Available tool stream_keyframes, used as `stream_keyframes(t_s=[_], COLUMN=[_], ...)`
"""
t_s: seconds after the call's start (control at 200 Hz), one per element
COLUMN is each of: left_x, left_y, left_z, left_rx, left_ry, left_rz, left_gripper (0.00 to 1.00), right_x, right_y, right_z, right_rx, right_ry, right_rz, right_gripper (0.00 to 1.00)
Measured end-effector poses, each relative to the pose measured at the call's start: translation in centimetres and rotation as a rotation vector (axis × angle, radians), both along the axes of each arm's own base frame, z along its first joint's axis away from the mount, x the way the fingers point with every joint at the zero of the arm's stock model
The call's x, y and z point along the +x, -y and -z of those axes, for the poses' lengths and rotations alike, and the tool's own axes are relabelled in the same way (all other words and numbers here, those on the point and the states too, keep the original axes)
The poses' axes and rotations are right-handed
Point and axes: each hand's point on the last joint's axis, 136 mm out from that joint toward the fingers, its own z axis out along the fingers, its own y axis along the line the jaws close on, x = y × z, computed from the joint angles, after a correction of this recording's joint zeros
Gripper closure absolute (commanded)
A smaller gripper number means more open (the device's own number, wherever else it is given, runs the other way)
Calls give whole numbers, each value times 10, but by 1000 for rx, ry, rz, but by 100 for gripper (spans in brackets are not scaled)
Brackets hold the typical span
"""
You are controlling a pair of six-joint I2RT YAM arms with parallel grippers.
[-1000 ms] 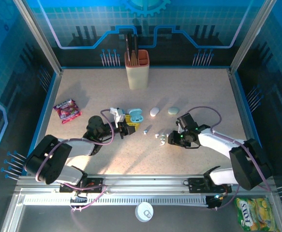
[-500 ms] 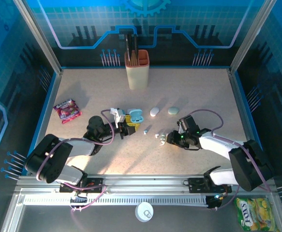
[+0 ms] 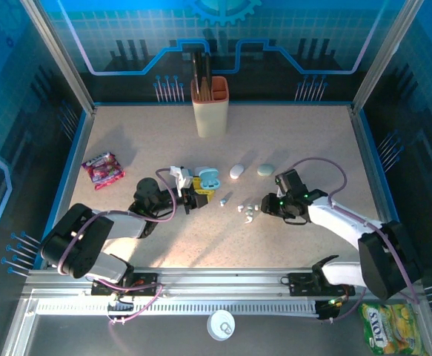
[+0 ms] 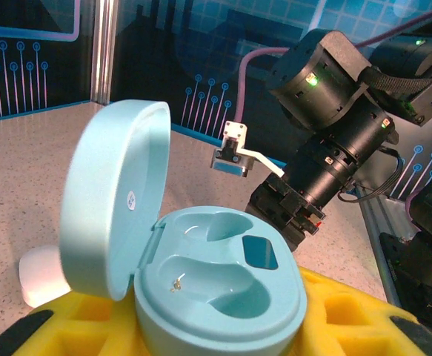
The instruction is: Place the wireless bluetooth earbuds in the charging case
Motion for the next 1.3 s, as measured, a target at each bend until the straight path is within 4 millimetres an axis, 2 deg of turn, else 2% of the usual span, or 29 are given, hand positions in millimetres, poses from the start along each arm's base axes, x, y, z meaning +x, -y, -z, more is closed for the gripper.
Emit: stream_keyframes(t_s=[0.145,0.3,0.43,0.535,0.81,1.296], left_x=[2,16,31,36,37,34], left_y=[-7,-40,-64,-76,-81,-81], left_z=[2,9,4,-3,-14,-17], left_rx=[-3,-15,-34,-47,-60,-63], left_ry=[7,-12,-4,7,48,58], left_rz=[-22,-129,-210,-245,-260,-256], left_gripper=[69,70,70,70,70,69], right_x=[4,9,8,7,3,3], right_y=[-8,-15,-17,-20,-19,-17], right_z=[-9,-17,-13,-6,9,23], right_rx=[-188,-396,-587,-724,-915,-971], right_ry=[17,33,10,-17,-80,-129], right_rz=[-124,-237,-322,-384,-465,-491], right_gripper=[63,64,65,66,68,70])
